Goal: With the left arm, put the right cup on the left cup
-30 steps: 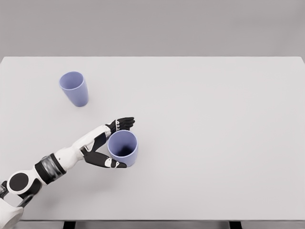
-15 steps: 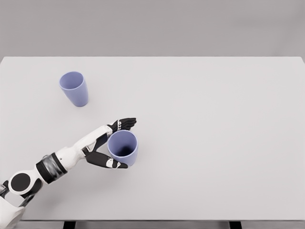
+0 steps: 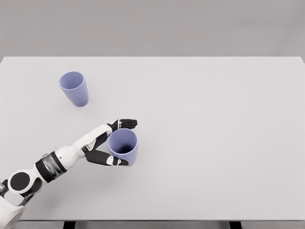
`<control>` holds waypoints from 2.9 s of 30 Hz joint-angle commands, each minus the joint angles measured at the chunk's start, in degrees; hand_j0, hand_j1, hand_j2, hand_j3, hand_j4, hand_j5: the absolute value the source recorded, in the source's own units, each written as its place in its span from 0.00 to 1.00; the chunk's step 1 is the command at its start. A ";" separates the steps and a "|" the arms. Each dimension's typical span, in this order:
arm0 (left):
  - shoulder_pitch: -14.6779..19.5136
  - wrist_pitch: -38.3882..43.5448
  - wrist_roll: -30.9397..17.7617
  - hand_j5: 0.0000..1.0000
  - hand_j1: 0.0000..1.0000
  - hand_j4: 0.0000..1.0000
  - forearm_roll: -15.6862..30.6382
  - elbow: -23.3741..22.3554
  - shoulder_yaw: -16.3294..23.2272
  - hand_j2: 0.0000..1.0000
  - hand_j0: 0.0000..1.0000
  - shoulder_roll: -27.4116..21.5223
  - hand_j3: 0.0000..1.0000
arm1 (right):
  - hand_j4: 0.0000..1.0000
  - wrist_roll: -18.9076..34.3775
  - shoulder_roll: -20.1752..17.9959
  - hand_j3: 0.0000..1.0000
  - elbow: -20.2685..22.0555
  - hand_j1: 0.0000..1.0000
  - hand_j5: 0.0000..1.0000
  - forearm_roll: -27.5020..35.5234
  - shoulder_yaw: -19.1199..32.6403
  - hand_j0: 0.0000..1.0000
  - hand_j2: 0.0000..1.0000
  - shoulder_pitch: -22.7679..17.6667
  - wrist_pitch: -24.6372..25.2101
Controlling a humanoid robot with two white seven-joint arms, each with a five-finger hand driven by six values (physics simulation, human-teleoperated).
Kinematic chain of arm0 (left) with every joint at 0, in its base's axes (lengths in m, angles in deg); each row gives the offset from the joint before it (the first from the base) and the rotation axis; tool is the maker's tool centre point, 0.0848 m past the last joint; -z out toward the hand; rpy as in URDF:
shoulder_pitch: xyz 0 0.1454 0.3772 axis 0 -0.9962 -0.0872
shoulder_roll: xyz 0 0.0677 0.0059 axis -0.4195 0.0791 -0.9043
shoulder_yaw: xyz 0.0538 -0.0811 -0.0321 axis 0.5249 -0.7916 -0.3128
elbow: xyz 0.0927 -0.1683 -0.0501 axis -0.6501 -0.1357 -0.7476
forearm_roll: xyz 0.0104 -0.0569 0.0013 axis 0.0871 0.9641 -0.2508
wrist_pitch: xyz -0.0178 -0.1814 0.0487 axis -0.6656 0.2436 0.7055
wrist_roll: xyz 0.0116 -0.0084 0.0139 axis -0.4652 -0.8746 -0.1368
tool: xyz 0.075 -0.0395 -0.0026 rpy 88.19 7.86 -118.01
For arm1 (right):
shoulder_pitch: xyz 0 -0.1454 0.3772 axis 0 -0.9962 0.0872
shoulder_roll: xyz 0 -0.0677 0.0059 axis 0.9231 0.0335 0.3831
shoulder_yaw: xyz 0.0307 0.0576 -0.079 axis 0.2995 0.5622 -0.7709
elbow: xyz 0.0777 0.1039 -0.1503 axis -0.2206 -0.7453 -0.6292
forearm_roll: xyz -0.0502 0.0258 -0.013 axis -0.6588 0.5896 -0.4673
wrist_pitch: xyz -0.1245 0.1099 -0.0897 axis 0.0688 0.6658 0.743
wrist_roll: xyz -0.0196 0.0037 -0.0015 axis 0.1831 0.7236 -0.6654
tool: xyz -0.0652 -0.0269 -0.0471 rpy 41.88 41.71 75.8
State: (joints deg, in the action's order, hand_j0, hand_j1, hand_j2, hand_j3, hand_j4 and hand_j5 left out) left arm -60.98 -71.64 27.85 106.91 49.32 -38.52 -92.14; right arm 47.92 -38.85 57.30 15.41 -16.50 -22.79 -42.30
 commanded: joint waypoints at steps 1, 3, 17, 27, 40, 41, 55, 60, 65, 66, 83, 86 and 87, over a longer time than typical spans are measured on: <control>0.00 -0.05 0.00 0.79 0.79 0.79 0.27 0.07 0.00 0.79 0.79 -0.06 0.79 | 1.00 0.01 0.00 1.00 0.00 1.00 1.00 0.00 0.00 1.00 1.00 0.00 0.07; 0.00 -0.14 0.00 0.76 0.76 0.76 0.27 0.15 -0.09 0.76 0.76 -0.06 0.76 | 1.00 0.01 0.00 1.00 0.00 1.00 1.00 0.00 0.00 1.00 1.00 0.00 0.07; 0.35 -1.19 0.00 0.66 0.66 0.66 0.62 1.12 -0.18 0.66 0.66 -0.77 0.66 | 1.00 0.01 0.00 1.00 0.00 1.00 1.00 0.00 0.00 1.00 1.00 0.00 -0.02; 2.55 -2.69 0.09 0.65 0.65 0.65 3.61 1.38 -2.29 0.65 0.65 -3.93 0.65 | 1.00 0.01 0.00 1.00 0.00 1.00 1.00 0.00 0.00 1.00 1.00 0.00 -0.02; 9.14 1.09 0.09 0.65 0.65 0.65 11.08 1.21 -2.29 0.65 0.65 -8.33 0.65 | 1.00 0.01 0.00 1.00 0.00 1.00 1.00 0.00 0.00 1.00 1.00 0.00 -0.02; 9.84 1.62 0.09 0.65 0.65 0.65 11.25 1.12 -2.29 0.65 0.65 -8.33 0.65 | 1.00 0.01 0.00 1.00 0.00 1.00 1.00 0.00 0.00 1.00 1.00 0.00 -0.02; 15.03 4.17 0.09 0.65 0.65 0.65 13.36 -1.51 -3.78 0.65 0.65 -8.33 0.65 | 1.00 0.01 0.00 1.00 0.00 1.00 1.00 0.00 0.00 1.00 1.00 0.00 -0.02; 17.31 4.17 0.09 0.65 0.65 0.65 14.59 -4.15 -3.87 0.65 0.65 -8.41 0.65 | 1.00 -0.07 0.00 1.00 0.00 1.00 1.00 0.00 0.00 1.00 1.00 0.00 -0.02; 19.25 4.17 0.00 0.65 0.65 0.65 14.77 -7.40 -3.78 0.65 0.65 -8.41 0.65 | 1.00 0.01 0.00 1.00 0.00 1.00 1.00 0.00 0.00 1.00 1.00 0.00 0.07; 19.42 4.17 -0.09 0.65 0.65 0.65 14.77 -7.84 -3.87 0.65 0.65 -8.41 0.65 | 1.00 0.01 0.00 1.00 0.00 1.00 1.00 0.00 0.00 1.00 1.00 0.00 -0.02; 24.17 6.10 -0.09 0.65 0.65 0.65 15.91 -14.87 -4.14 0.65 0.65 -9.12 0.65 | 1.00 0.01 0.00 1.00 0.00 1.00 1.00 0.00 0.00 1.00 1.00 0.00 -0.02; 24.78 6.10 -0.09 0.65 0.65 0.65 15.91 -15.75 -4.14 0.65 0.65 -9.12 0.65 | 1.00 0.01 0.00 1.00 0.00 1.00 1.00 0.00 0.00 1.00 1.00 0.00 -0.02; 24.96 6.10 -0.09 0.65 0.65 0.65 15.91 -16.72 -4.14 0.65 0.65 -9.03 0.65 | 1.00 0.01 0.00 1.00 0.00 1.00 1.00 0.00 0.00 1.00 1.00 0.00 -0.02</control>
State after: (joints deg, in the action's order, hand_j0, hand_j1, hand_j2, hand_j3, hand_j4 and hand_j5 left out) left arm -35.93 -65.60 27.74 122.57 33.69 -42.65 -101.16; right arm 47.92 -38.85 57.30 15.41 -16.50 -22.79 -42.30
